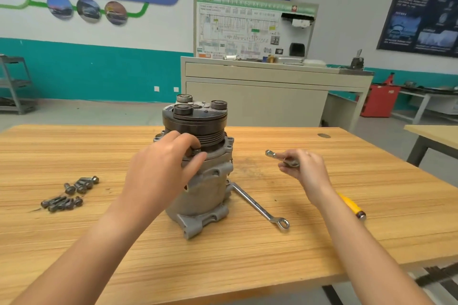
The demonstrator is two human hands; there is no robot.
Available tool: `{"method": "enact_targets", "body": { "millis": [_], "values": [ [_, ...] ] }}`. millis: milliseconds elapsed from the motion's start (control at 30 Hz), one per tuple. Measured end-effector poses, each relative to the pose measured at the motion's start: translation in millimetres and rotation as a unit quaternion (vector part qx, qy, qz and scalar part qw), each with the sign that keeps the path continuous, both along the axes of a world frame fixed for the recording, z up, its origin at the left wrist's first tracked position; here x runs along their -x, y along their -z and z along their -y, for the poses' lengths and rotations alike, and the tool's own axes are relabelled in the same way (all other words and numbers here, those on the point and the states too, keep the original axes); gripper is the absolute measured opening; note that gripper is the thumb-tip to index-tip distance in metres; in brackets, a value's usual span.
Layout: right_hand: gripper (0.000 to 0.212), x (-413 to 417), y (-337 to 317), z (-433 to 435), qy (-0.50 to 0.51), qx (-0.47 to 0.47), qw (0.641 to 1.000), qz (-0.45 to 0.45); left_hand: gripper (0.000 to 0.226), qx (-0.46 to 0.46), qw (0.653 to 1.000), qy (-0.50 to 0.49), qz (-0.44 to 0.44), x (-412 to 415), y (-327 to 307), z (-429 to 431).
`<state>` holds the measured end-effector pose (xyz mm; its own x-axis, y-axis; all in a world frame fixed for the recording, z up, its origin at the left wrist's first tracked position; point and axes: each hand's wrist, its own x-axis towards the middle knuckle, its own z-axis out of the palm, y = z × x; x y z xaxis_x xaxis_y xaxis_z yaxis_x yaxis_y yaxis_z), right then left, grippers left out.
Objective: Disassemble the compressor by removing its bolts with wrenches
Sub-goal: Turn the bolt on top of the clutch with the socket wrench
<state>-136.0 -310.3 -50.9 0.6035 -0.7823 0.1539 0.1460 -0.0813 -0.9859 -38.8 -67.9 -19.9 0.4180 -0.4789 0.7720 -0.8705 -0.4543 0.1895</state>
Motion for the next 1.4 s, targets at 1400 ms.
{"method": "enact_targets", "body": {
  "millis": [1400],
  "values": [
    [0.028,-11.6,70.5,-12.0,0.116,0.459,0.783,-0.403,0.018,0.204,0.896,-0.172,-0.355,-113.0,86.6,-165.1]
  ]
}}
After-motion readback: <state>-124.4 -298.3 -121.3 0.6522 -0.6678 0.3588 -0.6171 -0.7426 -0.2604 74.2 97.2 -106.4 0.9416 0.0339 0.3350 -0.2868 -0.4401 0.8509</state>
